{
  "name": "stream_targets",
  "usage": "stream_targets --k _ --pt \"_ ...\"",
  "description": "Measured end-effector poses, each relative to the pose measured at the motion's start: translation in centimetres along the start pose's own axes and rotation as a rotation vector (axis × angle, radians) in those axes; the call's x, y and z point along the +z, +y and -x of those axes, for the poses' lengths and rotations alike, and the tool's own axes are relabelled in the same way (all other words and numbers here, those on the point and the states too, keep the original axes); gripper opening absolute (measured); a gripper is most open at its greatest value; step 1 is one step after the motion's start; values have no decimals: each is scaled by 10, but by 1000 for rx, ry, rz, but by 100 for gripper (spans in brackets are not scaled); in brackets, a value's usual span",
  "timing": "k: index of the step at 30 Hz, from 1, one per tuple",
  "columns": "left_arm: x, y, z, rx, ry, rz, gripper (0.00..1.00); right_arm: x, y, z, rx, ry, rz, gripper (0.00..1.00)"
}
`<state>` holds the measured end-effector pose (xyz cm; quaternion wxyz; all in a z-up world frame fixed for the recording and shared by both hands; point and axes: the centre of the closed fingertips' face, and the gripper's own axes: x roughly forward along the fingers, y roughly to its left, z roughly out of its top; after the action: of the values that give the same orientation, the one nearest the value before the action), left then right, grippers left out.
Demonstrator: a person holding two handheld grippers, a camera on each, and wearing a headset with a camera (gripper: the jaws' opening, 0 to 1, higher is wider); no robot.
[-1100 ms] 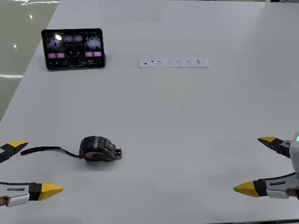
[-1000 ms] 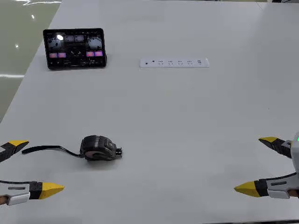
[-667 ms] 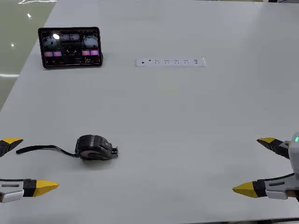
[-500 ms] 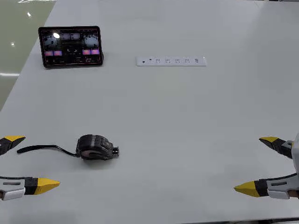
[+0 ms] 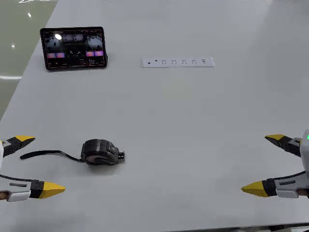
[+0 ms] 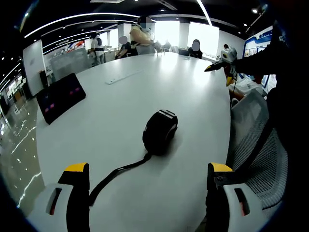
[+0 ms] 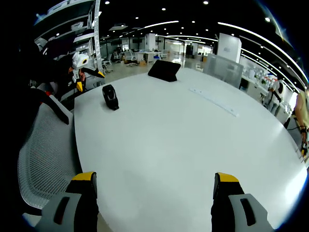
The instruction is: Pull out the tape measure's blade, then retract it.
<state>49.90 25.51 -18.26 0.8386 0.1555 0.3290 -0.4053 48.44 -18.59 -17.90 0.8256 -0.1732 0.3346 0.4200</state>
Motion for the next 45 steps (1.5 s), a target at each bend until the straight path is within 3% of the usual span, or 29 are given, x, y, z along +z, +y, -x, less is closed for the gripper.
stream_targets --k 2,7,14,19,24,30,36,45 --pt "5 -2 -5 -37 -12 -22 99 5 0 -1 2 -5 3 100" --pt "5 -2 -17 -85 27 -76 99 13 1 -6 19 -36 16 100" --pt "15 -6 -26 -119 35 -110 99 22 7 -19 61 -23 47 100" --pt "15 -10 -36 -159 73 -153 95 30 9 -29 82 -17 58 100" --pt "18 -12 -46 -183 107 -210 91 41 11 -36 97 -31 81 100" --pt "33 -14 -53 -199 100 -248 87 49 10 -41 97 -33 93 100" --pt "38 -15 -61 -214 118 -307 86 55 12 -47 108 -36 117 100" --pt "44 -24 -80 -256 160 -416 82 73 27 -70 156 -44 179 100"
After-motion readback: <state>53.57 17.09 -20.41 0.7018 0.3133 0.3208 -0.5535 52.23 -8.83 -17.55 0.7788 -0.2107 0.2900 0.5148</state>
